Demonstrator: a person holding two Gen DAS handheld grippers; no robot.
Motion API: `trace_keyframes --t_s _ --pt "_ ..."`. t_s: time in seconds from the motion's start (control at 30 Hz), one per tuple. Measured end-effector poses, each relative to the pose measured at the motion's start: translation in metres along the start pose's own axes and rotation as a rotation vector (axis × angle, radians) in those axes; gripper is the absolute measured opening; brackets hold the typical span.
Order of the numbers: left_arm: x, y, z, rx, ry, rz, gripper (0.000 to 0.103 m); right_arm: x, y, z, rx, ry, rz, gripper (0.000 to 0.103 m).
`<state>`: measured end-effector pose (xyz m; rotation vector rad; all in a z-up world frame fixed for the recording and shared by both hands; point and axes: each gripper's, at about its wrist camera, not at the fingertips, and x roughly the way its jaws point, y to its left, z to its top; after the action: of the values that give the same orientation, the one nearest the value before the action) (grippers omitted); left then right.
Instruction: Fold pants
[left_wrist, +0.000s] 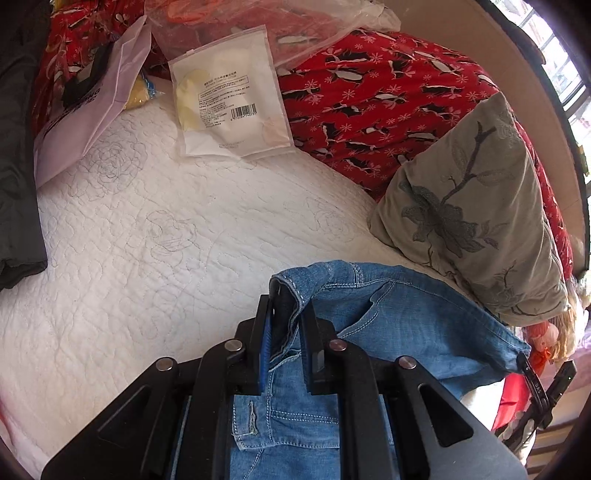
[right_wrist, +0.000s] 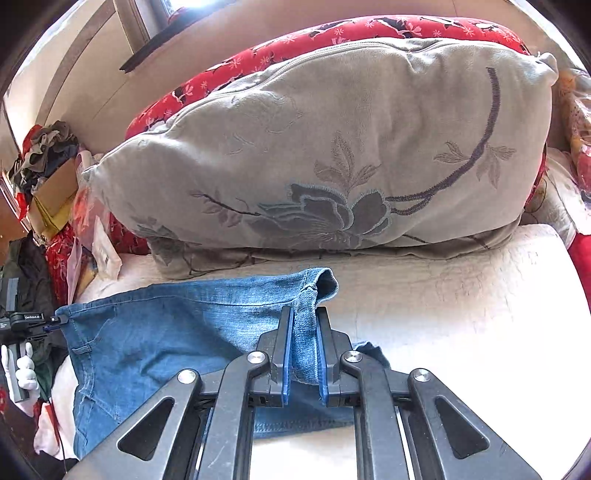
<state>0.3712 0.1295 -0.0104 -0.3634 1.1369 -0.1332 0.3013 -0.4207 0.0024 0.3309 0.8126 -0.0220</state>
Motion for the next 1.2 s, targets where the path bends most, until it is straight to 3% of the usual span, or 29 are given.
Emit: trace_keyframes --t_s 0.37,0.6,0.67,0.77,0.87,0.93,1.0,1.07,1.1,1.13,1.17,1.2 --pt "-0.063 0.002 -0.047 0.032 -0.102 -0.091 0.011 -0.062 -0.002 -0.062 0.058 -0.037 0.105 0.01" --pt "-0.101 0.033 -0.106 -0.032 -0.132 -0.21 0.011 -0.124 -0.019 -0.138 0.14 -0.049 0.167 0.01" --pt "-0.105 0.047 -0.129 -0.061 -0.116 -0.227 0.011 -0.139 -0.026 -0.166 0.154 -0.026 0.158 0.01" --pt "-0.097 0.071 -0.165 -0.1 -0.064 -0.191 0.011 -0.151 -0.04 -0.212 0.187 0.036 0.114 0.011" --pt "-0.068 0.102 -0.195 -0.156 0.06 -0.101 0.011 -0.146 -0.051 -0.252 0.187 0.138 0.005 0.015" --pt "-0.057 0.125 -0.211 -0.237 0.131 -0.102 0.011 -0.147 -0.055 -0.268 0.185 0.185 -0.059 0.015" --pt "-0.065 0.139 -0.221 -0.294 0.122 -0.136 0.011 -0.158 -0.062 -0.277 0.234 0.173 -0.057 0.016" --pt "-0.08 0.135 -0.223 -0.28 0.091 -0.145 0.011 -0.172 -0.068 -0.28 0.295 0.139 -0.022 0.02" --pt "-0.085 0.128 -0.222 -0.266 0.081 -0.149 0.013 -0.177 -0.069 -0.281 0.318 0.124 -0.015 0.024" --pt "-0.087 0.12 -0.22 -0.251 0.076 -0.158 0.021 -0.18 -0.07 -0.28 0.341 0.111 -0.004 0.032" --pt "-0.085 0.11 -0.218 -0.231 0.081 -0.164 0.039 -0.182 -0.071 -0.278 0.371 0.096 0.014 0.038" --pt "-0.082 0.099 -0.216 -0.217 0.086 -0.16 0.049 -0.181 -0.071 -0.276 0.409 0.086 0.036 0.04"
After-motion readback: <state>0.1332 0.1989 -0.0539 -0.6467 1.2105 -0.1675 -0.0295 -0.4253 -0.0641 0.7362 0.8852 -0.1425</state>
